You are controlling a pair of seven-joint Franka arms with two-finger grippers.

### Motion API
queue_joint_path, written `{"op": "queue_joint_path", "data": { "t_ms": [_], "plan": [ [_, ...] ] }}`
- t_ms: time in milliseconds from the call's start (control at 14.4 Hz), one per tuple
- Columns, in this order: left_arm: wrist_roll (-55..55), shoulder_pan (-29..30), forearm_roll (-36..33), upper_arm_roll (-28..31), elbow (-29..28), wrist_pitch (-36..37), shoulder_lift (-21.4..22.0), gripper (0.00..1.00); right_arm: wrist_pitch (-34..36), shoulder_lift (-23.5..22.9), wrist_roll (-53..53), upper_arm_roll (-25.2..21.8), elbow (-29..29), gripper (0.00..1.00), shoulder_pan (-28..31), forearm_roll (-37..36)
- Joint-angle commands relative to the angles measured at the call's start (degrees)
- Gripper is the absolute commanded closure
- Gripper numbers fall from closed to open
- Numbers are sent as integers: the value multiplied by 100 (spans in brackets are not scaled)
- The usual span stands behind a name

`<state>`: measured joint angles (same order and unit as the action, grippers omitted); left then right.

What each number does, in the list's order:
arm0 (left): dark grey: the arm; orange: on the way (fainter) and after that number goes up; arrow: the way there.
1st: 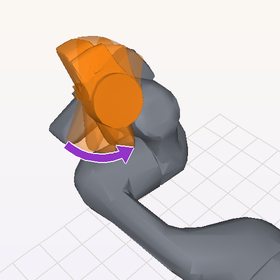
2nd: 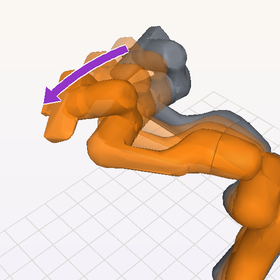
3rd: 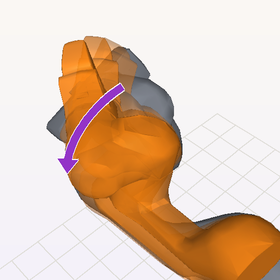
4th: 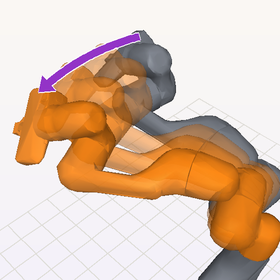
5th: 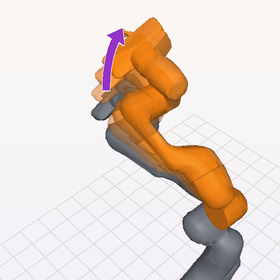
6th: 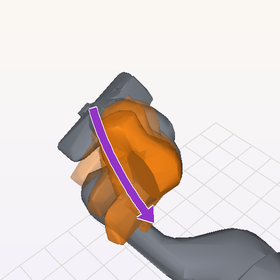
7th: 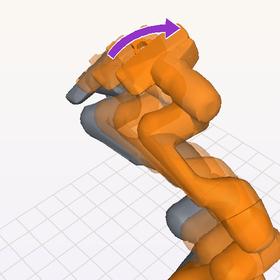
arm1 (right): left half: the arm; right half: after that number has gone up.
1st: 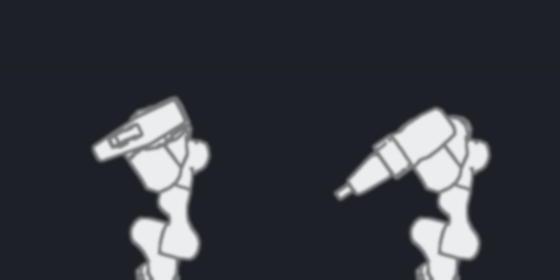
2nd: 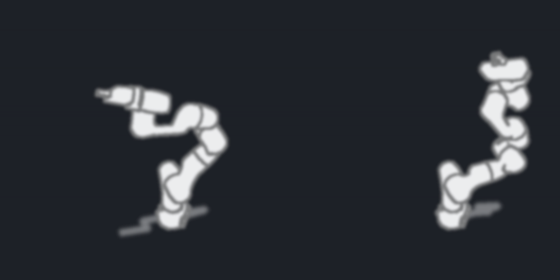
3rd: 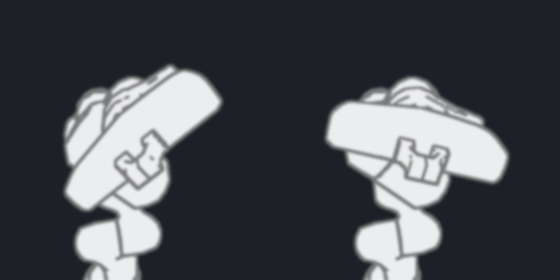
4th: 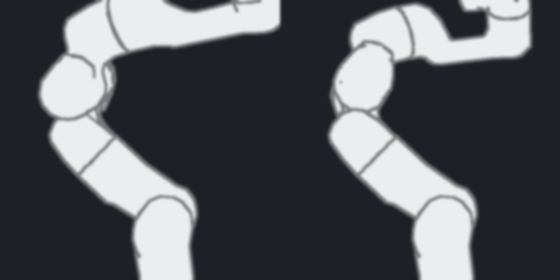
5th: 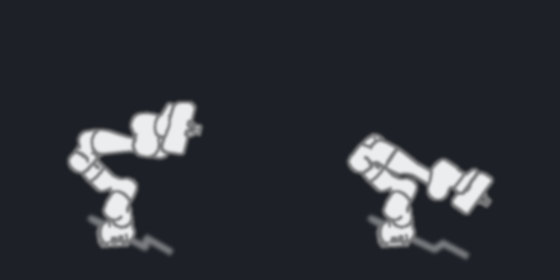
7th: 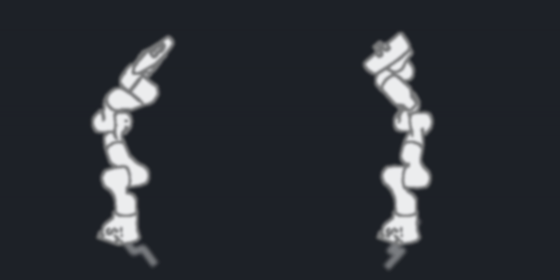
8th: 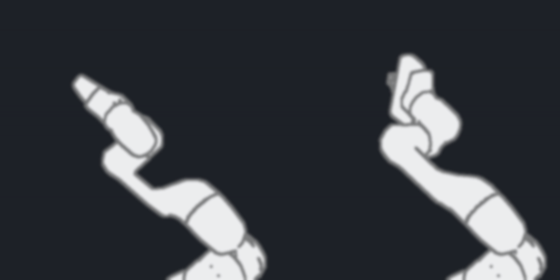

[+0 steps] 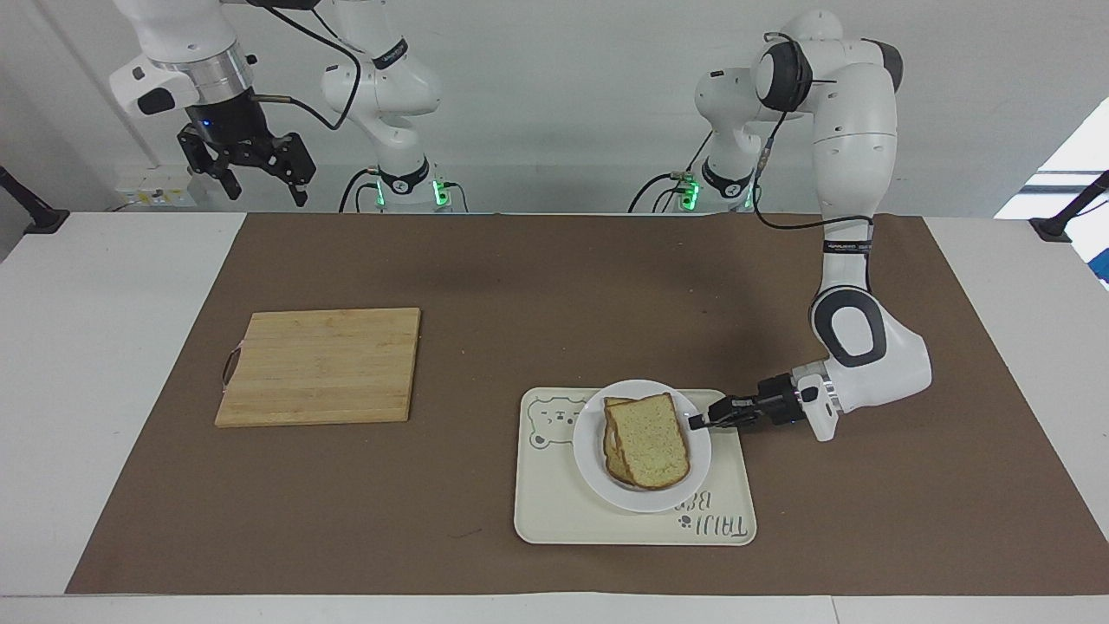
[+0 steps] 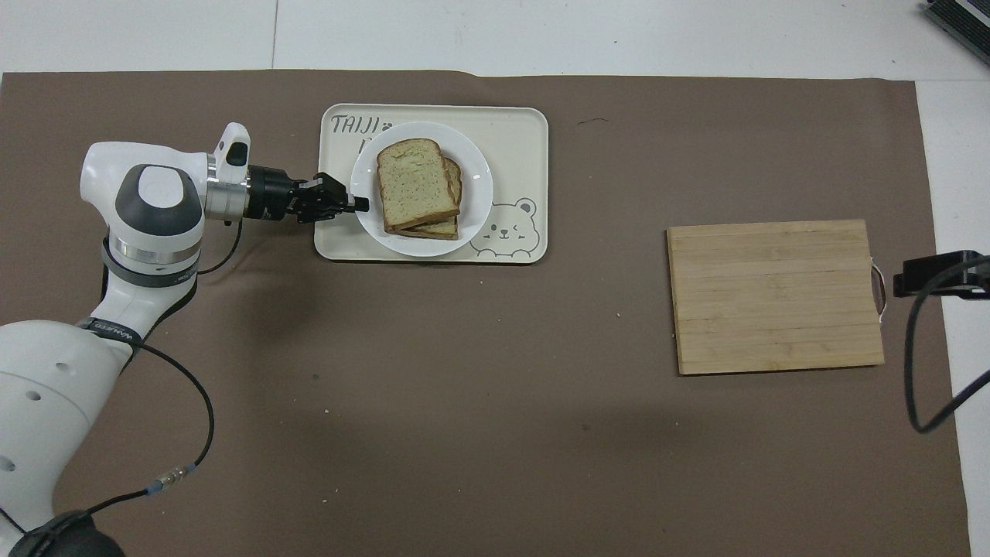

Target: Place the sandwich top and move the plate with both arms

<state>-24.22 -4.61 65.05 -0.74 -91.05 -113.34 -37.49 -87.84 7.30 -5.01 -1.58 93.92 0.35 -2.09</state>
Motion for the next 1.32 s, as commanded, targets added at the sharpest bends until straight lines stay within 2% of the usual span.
{"op": "queue_joint_path", "data": {
  "t_ms": [0,69,139,416,625,763,1041,1249],
  "plan": [
    [93,-128,7,39,157,-153,-74,95,21,-35,123,0,-75,0,35,86],
    [84,-128,-27,48,166,-153,-66,21,21,-35,115,0,-75,0,35,86],
    [58,-111,-63,56,166,-144,-66,0,21,-35,123,0,-75,0,35,86],
    [84,82,-72,127,131,-30,57,0,21,-35,115,0,-67,0,35,86],
    [163,109,-448,136,122,-47,364,0,21,-35,115,0,-67,0,35,86],
    [679,92,-764,249,113,-30,619,0,21,-35,123,0,-75,0,35,86],
    [1797,4,-2466,250,122,-47,1181,0,21,-35,123,0,-75,0,35,86],
    [2131,4,-3155,267,122,-30,1393,0,21,-35,115,0,-67,0,35,86]
  ]
}}
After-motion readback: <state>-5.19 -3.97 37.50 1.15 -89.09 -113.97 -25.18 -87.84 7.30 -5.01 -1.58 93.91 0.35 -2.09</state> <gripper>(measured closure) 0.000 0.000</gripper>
